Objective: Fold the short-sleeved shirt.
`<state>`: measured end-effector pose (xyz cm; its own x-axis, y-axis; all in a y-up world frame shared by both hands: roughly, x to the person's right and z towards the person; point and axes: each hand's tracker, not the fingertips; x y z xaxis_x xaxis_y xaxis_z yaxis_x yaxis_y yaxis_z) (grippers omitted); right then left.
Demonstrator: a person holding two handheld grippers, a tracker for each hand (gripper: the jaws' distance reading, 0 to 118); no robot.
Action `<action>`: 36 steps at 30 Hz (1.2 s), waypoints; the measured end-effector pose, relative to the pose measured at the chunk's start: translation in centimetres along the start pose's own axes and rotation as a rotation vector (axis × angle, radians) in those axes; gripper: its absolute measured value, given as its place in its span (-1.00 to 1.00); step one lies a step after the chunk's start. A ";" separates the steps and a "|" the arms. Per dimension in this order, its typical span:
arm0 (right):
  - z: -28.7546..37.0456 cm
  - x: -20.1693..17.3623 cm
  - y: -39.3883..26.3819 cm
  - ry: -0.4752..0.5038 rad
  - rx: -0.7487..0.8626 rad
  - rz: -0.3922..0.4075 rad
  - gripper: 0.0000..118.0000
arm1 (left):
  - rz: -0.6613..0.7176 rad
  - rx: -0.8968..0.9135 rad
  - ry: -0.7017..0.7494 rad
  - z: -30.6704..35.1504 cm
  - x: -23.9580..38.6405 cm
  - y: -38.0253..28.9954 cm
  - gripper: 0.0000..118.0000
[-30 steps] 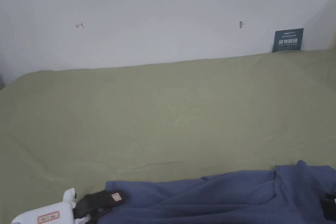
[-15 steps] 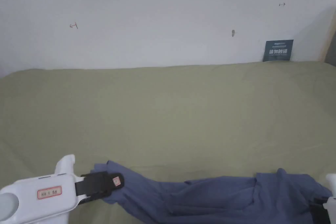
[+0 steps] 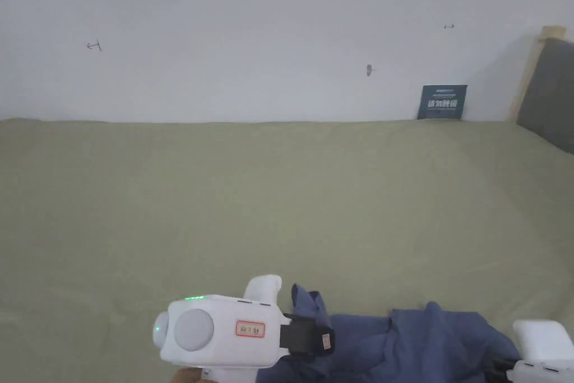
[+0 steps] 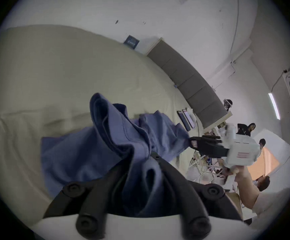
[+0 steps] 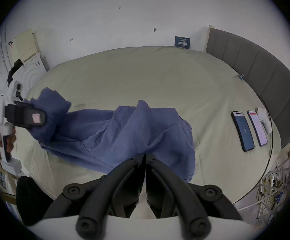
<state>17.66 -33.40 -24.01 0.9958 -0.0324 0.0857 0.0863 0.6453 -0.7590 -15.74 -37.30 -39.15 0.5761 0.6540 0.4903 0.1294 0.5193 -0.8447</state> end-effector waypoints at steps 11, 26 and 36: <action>-0.5 0.4 -0.4 0.007 -0.012 -0.032 -0.89 | 0.302 0.269 -0.242 4.3 -4.9 -2.6 -0.26; 0.1 -0.4 0.1 -0.012 0.002 -0.002 -0.88 | 0.328 -0.059 -0.189 -10.6 -1.7 -5.3 -1.00; -0.4 -0.6 0.5 -0.005 -0.017 0.004 -0.88 | 0.245 0.027 -0.283 -3.3 -1.9 -2.3 -1.00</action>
<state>17.15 -33.32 -24.71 0.9959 -0.0260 0.0861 0.0831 0.6325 -0.7701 -14.44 -41.57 -38.87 0.3407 0.8851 0.3172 -0.0085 0.3402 -0.9403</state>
